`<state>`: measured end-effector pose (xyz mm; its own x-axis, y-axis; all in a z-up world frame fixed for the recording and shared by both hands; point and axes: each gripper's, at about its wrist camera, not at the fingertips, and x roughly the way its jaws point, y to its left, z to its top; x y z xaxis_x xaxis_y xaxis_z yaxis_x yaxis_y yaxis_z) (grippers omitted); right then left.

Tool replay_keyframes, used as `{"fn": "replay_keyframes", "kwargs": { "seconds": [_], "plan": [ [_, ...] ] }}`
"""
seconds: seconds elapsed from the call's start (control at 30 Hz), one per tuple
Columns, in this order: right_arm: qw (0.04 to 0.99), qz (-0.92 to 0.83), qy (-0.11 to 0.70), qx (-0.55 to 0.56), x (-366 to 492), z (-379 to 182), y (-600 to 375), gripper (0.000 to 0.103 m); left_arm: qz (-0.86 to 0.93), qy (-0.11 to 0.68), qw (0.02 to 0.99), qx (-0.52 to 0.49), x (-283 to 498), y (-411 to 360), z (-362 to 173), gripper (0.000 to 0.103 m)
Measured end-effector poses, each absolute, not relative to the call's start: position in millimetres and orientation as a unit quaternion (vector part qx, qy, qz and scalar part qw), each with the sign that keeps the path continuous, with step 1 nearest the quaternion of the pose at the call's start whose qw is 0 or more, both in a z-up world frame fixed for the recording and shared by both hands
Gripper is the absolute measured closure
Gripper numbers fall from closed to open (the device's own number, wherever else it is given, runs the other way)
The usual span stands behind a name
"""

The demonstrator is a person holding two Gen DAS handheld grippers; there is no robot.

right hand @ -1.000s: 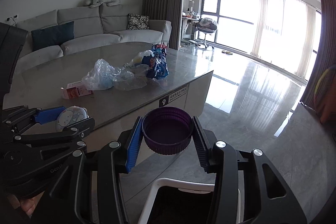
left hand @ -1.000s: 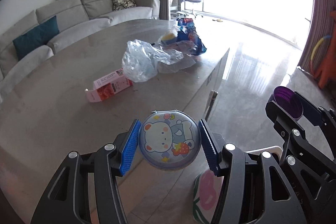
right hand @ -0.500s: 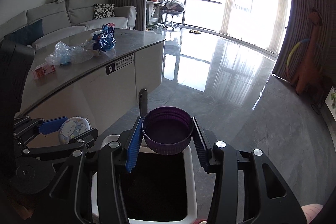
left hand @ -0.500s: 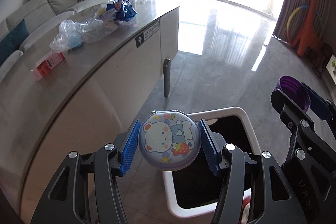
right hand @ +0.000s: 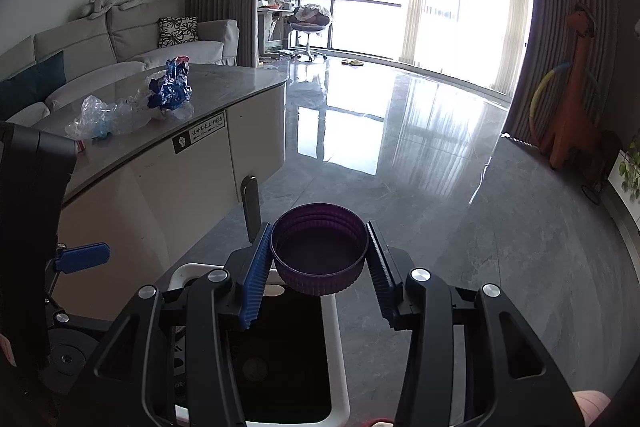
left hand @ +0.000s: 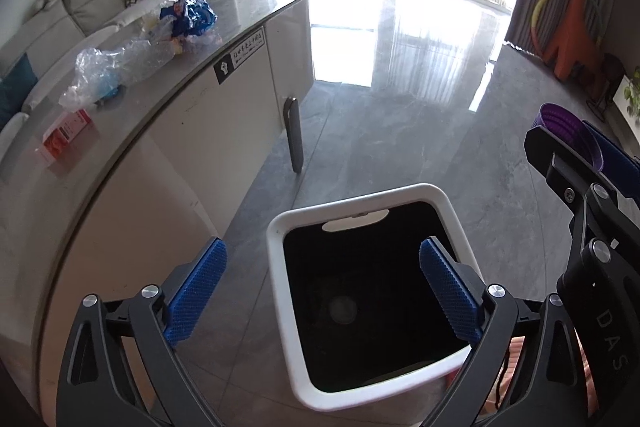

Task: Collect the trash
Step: 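Carry tin and purple cup over the white bin and open both grippers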

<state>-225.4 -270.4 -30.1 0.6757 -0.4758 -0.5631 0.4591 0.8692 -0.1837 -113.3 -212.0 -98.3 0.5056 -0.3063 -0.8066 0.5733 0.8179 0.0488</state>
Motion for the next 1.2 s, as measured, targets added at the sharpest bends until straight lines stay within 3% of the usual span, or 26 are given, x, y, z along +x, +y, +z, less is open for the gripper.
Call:
{"fn": "replay_keyframes", "kwargs": {
  "seconds": [0.67,0.7,0.77,0.83,1.2],
  "plan": [
    [0.909,-0.216,0.357,-0.006,-208,-62,-246,0.055,-0.153,0.376,0.907,0.11,-82,-125,-53,0.005],
    [0.907,-0.214,0.362,-0.008,-207,-65,-245,0.054,-0.151,0.375,0.908,0.109,-81,-122,-52,0.005],
    [0.906,-0.215,0.365,-0.012,-206,-68,-243,0.021,-0.147,0.372,0.91,0.108,-80,-118,-49,0.005],
    [0.909,-0.218,0.356,-0.012,-208,-68,-243,0.006,-0.145,0.371,0.911,0.107,-80,-115,-48,0.005],
    [0.918,-0.226,0.326,-0.008,-208,-51,-243,0.004,-0.144,0.367,0.914,0.095,-81,-110,-44,0.005]
  ]
}}
